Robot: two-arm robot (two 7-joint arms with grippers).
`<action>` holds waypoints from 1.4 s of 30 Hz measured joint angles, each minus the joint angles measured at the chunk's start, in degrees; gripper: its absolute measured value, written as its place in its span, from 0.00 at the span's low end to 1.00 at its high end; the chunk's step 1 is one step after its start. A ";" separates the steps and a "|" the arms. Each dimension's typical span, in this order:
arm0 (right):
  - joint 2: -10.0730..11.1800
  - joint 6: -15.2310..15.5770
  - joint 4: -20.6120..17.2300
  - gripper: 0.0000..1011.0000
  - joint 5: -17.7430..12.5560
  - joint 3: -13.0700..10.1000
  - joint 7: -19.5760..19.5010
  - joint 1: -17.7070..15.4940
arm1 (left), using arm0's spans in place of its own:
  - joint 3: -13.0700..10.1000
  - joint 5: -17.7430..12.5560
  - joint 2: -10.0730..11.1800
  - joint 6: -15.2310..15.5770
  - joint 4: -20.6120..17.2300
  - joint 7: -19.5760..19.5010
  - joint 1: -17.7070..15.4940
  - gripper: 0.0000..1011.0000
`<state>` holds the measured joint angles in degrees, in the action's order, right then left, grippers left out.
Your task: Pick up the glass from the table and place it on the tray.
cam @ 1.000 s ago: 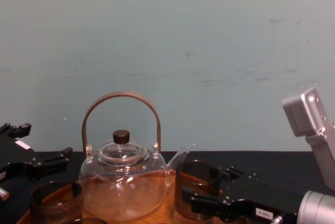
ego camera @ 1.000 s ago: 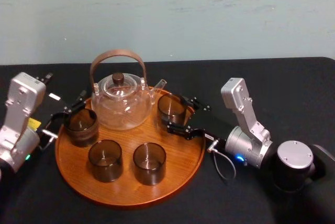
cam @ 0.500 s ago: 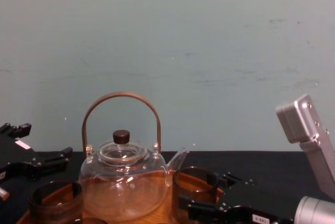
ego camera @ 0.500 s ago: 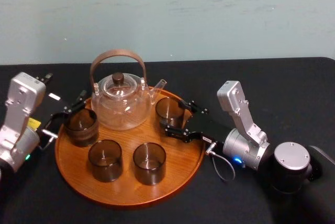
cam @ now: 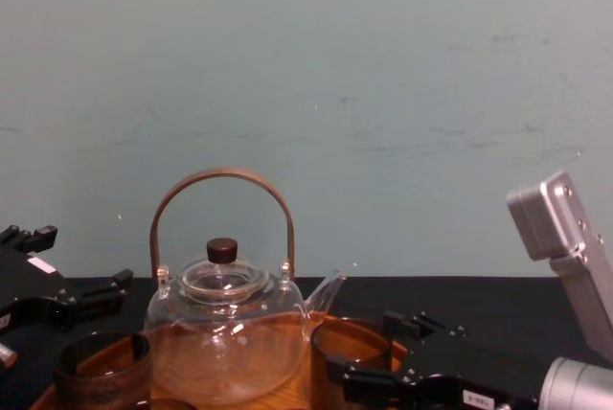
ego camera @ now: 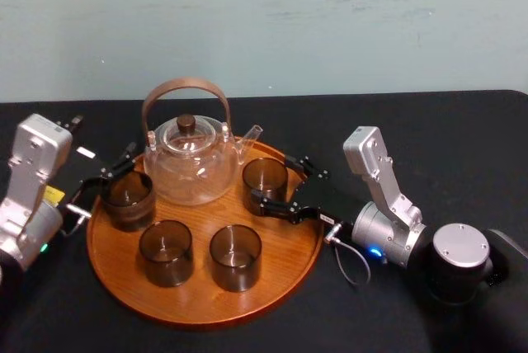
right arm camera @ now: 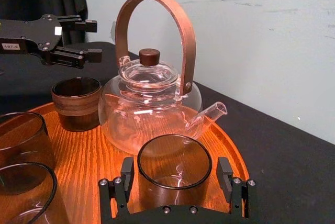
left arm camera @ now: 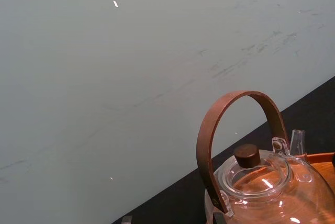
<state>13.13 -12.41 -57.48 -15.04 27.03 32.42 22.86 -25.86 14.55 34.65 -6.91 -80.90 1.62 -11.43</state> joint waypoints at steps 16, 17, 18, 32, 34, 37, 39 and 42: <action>1.11 -1.23 -3.55 0.99 -1.01 -1.00 0.29 -1.32 | 0.00 0.00 0.00 0.00 0.00 0.00 0.00 0.99; 1.43 -1.43 -4.59 0.99 -1.23 -1.25 0.29 -1.69 | 0.00 0.00 0.00 0.00 0.00 0.00 0.00 0.99; 1.58 -1.51 -5.04 0.99 -1.34 -1.36 0.29 -1.86 | 0.00 0.00 0.00 0.00 0.00 0.00 0.00 0.99; 5.91 -2.28 -13.69 0.99 -3.57 -5.60 -2.36 -6.72 | 0.00 0.00 0.00 0.00 0.00 0.00 0.00 0.99; 6.82 -2.34 -14.69 0.99 -3.90 -6.96 -3.30 -7.99 | 0.00 0.00 0.00 0.00 0.00 0.00 0.00 0.99; 7.96 -2.53 -15.83 0.99 -4.36 -8.88 -4.42 -9.64 | 0.00 0.00 0.00 0.00 0.00 0.00 0.00 0.99; 8.46 -2.66 -16.25 0.99 -4.58 -9.84 -4.95 -10.44 | 0.00 0.00 0.00 0.00 0.00 0.00 0.00 0.99; 9.29 -2.91 -16.78 0.99 -4.84 -11.70 -5.85 -12.12 | 0.00 0.00 0.00 0.00 0.00 0.00 0.00 0.99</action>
<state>22.42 -15.32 -74.26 -19.88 15.34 26.57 10.74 -25.86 14.55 34.65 -6.91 -80.90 1.62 -11.43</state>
